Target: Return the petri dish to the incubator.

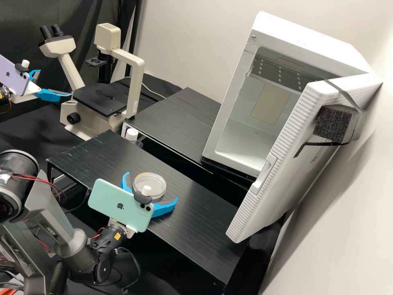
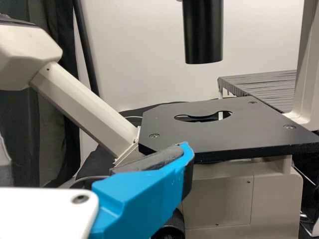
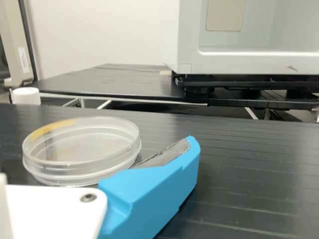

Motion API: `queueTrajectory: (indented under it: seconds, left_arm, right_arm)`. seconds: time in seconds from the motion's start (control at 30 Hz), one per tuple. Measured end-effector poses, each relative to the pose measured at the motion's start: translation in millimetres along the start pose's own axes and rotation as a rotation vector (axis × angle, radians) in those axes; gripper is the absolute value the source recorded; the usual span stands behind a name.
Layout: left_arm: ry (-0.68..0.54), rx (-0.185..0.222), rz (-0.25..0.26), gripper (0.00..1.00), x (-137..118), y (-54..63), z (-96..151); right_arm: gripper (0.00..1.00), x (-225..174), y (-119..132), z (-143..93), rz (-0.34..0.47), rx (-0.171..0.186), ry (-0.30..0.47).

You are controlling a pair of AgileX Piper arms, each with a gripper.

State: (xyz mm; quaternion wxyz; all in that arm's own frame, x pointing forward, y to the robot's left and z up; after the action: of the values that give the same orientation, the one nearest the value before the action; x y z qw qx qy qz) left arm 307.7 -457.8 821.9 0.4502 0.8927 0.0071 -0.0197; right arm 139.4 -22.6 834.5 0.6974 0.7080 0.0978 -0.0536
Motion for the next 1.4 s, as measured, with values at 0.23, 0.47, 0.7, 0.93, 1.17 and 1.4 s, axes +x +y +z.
queueTrajectory:
  seconds: [0.23,0.47,0.7,0.93,1.17,1.4]
  left_arm:
    - [0.0,0.0,0.0,1.0,0.0,0.0,0.0]
    - [0.0,0.0,0.0,1.0,0.0,0.0,0.0]
    - [0.0,0.0,0.0,1.0,0.0,0.0,0.0]
    - [0.0,0.0,0.0,1.0,0.0,0.0,0.0]
    - [0.0,0.0,0.0,1.0,0.0,0.0,0.0]
    - [0.0,0.0,0.0,1.0,0.0,0.0,0.0]
  right_arm:
    - [1.0,2.0,-0.9,1.2,-0.005,-0.037,0.003]
    - [1.0,5.2,-1.4,-1.1,0.0,-0.053,0.014]
    - [0.0,8.8,-3.1,-2.4,-0.005,-0.062,0.028]
    - [0.0,11.3,-4.1,-2.0,-0.006,-0.059,0.031]
    - [0.0,12.3,-5.1,0.3,-0.013,-0.051,0.032]
    - [0.0,12.3,-5.1,0.4,-0.013,-0.05,0.033]
